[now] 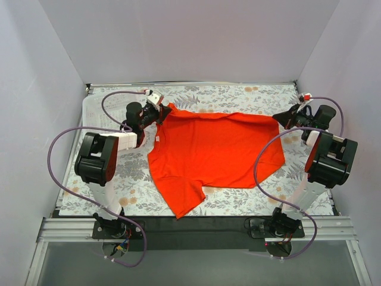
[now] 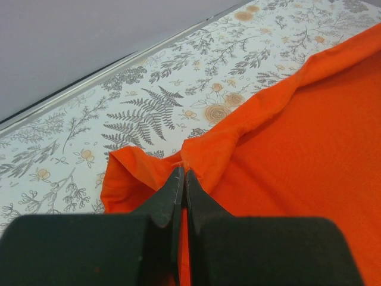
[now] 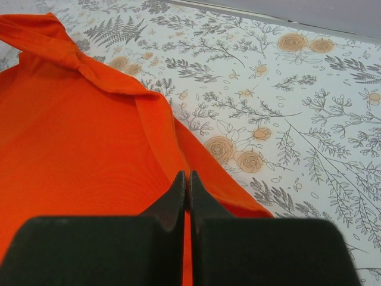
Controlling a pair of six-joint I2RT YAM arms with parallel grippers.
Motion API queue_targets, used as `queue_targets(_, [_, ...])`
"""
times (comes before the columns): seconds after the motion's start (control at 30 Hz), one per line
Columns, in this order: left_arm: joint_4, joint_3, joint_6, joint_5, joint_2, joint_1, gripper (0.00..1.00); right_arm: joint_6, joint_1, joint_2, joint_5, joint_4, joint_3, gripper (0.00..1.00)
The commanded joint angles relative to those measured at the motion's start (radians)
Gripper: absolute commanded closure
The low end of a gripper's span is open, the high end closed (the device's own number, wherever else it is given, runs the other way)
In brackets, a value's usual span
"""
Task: Fold and stack the t-shirts
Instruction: Fold the tshirt
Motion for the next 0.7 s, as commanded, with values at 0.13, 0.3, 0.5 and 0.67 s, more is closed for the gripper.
queue_targets(0.13, [0.007, -0.041, 0.07, 0.002, -0.123, 0.011, 1.0, -0.065, -0.029, -0.006, 0.01, -0.088, 0.021, 0.99])
queue_targets(0.3, [-0.013, -0.079, 0.075, 0.025, -0.17, 0.012, 1.0, -0.088, -0.031, 0.027, 0.044, -0.162, 0.072, 0.99])
queue_targets(0.5, [-0.044, -0.135, 0.102, 0.019, -0.228, 0.012, 1.0, -0.108, -0.029, 0.074, 0.076, -0.231, 0.139, 0.99])
queue_targets(0.67, [-0.065, -0.155, 0.095, 0.036, -0.239, 0.012, 1.0, -0.183, -0.017, 0.092, 0.065, -0.335, 0.187, 0.99])
